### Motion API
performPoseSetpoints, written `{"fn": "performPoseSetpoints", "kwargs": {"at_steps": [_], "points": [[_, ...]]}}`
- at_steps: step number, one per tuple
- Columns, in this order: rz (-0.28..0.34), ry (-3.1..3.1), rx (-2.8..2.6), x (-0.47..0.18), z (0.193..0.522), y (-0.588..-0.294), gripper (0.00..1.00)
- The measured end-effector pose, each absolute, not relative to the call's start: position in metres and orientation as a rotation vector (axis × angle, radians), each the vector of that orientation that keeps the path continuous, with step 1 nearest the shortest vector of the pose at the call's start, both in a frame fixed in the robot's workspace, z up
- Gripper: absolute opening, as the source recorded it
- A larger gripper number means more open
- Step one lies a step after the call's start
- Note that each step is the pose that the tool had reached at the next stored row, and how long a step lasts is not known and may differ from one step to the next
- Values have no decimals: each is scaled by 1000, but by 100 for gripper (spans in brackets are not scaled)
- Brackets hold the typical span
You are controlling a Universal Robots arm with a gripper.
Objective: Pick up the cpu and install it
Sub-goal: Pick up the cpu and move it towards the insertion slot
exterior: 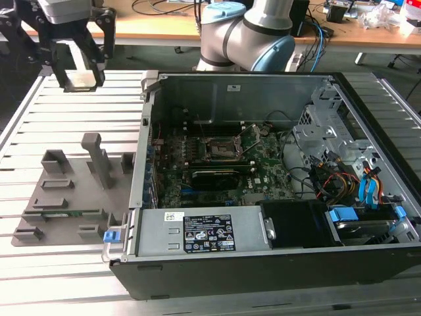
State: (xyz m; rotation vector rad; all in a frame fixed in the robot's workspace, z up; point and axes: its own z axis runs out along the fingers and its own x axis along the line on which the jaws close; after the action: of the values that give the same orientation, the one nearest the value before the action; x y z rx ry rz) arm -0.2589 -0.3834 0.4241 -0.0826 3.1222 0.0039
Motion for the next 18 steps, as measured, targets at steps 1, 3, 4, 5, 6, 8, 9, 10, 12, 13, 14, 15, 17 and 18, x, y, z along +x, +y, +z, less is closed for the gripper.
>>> {"fn": "performPoseSetpoints", "kwargs": {"at_steps": [1, 3, 4, 5, 6, 8, 9, 10, 12, 13, 14, 15, 17, 18], "points": [[4, 3122, -83, -255, 424, -383, 55], [4, 3122, -83, -243, 424, -383, 55], [4, 3122, -83, -237, 424, -383, 55], [4, 3123, -83, -233, 424, -383, 55], [4, 3123, -83, -230, 424, -383, 55], [4, 3123, -83, -217, 424, -383, 55], [4, 3123, -83, -213, 424, -383, 55], [4, 3123, -83, -206, 424, -383, 55], [4, 3123, -83, -195, 424, -383, 55], [4, 3123, -83, -192, 424, -383, 55], [4, 3123, -83, -187, 424, -383, 55], [4, 3123, -83, -180, 424, -383, 55], [4, 3123, -83, -166, 424, -383, 55], [4, 3123, -83, -160, 424, -383, 55]]}}
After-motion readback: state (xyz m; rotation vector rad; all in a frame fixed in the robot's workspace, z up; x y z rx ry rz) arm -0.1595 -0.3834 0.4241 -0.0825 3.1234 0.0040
